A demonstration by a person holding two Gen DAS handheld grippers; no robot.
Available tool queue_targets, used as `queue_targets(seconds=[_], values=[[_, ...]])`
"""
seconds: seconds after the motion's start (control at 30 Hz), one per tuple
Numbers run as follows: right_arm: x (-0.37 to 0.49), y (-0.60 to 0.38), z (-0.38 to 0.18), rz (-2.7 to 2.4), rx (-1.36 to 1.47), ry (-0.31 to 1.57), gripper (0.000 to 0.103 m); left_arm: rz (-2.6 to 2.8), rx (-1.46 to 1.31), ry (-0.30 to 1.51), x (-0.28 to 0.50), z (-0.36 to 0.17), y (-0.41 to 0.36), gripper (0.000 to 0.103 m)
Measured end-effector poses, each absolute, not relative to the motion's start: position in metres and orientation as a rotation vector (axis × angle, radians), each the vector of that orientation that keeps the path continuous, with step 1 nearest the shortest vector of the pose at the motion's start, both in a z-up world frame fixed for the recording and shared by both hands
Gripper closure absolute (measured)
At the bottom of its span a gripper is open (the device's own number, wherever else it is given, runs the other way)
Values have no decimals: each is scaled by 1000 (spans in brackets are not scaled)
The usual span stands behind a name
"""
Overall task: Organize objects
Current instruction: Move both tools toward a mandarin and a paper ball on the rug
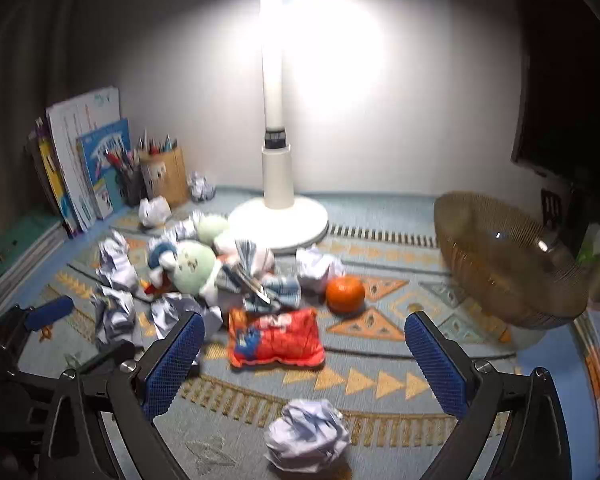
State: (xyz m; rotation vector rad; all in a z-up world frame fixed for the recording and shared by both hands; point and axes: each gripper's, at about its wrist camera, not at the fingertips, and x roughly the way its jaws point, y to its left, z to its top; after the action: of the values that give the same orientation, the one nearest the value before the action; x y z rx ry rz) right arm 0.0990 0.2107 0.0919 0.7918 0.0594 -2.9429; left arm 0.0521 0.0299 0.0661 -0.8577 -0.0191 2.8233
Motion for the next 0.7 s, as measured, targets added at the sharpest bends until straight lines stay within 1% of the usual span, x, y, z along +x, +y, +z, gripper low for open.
queue_targets(seconds=[0.03, 0.07, 0.1, 0.13, 0.2, 0.23, 0.27, 0.3, 0.33, 0.4, 0.57, 0.63, 0.7], values=[[109, 209, 98, -2983, 690, 69, 0, 2817, -818, -45, 53, 67, 34, 1], [114, 209, 97, -3000, 668, 103, 0, 2807, -787, -55, 55, 66, 39, 1], [112, 214, 90, -2997, 733, 115, 0, 2809, -800, 2, 54, 60, 49, 1], [114, 224, 83, -2993, 778, 41, 0, 2803, -805, 31, 54, 55, 59, 1], [118, 248, 72, -3007, 778, -87, 0, 2776, -838, 86, 55, 45, 75, 1], [119, 259, 67, -3060, 786, -89, 0, 2778, -843, 164, 57, 45, 83, 1], [116, 267, 61, -3103, 826, -45, 0, 2793, -802, 210, 62, 46, 87, 1], [112, 271, 52, -3118, 876, -9, 0, 2790, -784, 224, 65, 47, 89, 1], [107, 275, 43, -3112, 925, -14, 0, 2768, -790, 220, 66, 46, 90, 1], [100, 285, 35, -3055, 1007, -97, 0, 2738, -846, 180, 62, 44, 86, 1], [99, 297, 30, -3048, 1028, -173, 0, 2702, -958, -8, 48, 35, 66, 1], [100, 299, 30, -3063, 1032, -187, 0, 2702, -940, -10, 51, 35, 67, 1], [100, 299, 32, -3061, 1023, -188, 0, 2715, -926, 34, 54, 36, 72, 1]])
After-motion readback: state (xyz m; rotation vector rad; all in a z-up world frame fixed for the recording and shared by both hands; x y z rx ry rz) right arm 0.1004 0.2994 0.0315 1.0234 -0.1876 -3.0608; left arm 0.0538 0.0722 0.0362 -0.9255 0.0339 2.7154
